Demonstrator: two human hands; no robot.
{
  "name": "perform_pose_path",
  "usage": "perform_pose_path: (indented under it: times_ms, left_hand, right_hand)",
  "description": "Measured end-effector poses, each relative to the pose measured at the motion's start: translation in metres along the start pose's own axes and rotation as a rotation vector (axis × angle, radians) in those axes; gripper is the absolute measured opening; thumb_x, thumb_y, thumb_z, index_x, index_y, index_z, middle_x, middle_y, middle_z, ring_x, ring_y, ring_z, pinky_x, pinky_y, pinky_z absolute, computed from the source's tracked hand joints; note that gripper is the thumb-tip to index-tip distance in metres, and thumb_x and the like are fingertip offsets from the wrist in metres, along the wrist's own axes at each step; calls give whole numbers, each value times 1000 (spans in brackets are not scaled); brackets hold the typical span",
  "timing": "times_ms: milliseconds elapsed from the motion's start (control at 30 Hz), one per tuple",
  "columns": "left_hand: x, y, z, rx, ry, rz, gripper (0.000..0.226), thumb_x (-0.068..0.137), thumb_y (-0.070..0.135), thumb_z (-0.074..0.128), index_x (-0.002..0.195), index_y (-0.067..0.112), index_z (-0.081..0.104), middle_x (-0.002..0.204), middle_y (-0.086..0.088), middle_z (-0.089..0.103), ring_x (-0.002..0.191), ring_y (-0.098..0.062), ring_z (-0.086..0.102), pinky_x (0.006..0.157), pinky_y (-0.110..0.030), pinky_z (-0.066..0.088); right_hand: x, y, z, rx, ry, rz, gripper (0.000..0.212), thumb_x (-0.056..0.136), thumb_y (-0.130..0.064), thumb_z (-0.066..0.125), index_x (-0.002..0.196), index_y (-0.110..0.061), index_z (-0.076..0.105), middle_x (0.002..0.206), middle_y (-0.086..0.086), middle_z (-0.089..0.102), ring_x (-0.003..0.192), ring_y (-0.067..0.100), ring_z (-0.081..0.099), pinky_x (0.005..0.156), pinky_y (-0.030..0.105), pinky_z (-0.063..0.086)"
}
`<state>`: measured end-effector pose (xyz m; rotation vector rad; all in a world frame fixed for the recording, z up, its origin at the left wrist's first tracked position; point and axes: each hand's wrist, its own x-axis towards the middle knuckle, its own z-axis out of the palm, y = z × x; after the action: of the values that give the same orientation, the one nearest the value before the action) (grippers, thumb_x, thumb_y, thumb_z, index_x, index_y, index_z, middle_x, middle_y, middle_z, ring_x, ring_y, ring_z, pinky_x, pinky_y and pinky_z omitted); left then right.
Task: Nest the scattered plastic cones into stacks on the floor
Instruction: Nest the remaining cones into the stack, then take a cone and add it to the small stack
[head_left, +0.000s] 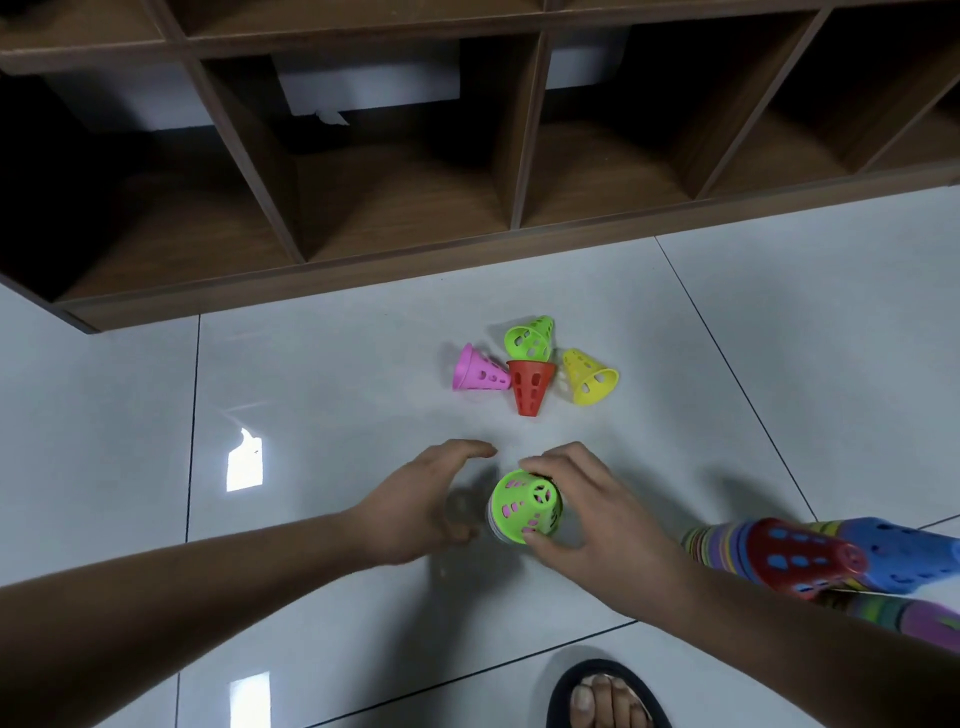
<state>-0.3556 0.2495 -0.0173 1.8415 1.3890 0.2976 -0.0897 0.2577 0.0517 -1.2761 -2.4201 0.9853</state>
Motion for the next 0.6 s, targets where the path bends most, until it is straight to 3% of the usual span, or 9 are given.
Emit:
perform_pose_path:
  times_ms: [133,300,400,500,600]
  left_hand:
    - [21,-11,-19,42,89,19,85,80,20,84,156,25,47,160,8,46,146,-12,44,119,-19,34]
    - [54,-15,-41,121,211,64,77,79,31,78,150,27,50,155,7,49,142,-20,50,116,-38,44]
    - [70,-17,-51,237,212,44,80,79,36,75,153,33,45,164,8,39,149,-22,40,115,-44,43]
    - [81,-22,-56,348,151,2,87,84,34,79,160,34,37,172,8,26,157,-20,25,117,-46,38]
    - [88,-26,-55,417,103,-16,86,91,45,74,164,36,30,175,9,19,162,-20,16,121,-48,32]
  right_hand:
    - [6,1,-15,46,-60,-44,62,86,-51,81,140,-39,53,133,-24,47,129,2,53,106,25,46]
    - [29,10,-41,126,19,-38,41,101,-53,63,134,-30,62,127,-12,58,126,10,59,103,25,48]
    - [59,37,-48,7,113,70,31,100,-42,67,127,-27,66,121,-9,58,117,8,61,102,32,50]
    - [87,70,-48,-127,99,186,37,95,-31,73,130,-22,66,126,1,57,120,23,61,103,37,48]
    - [109,91,-47,-219,36,243,45,95,-31,72,139,-23,62,136,5,54,126,30,56,107,43,48]
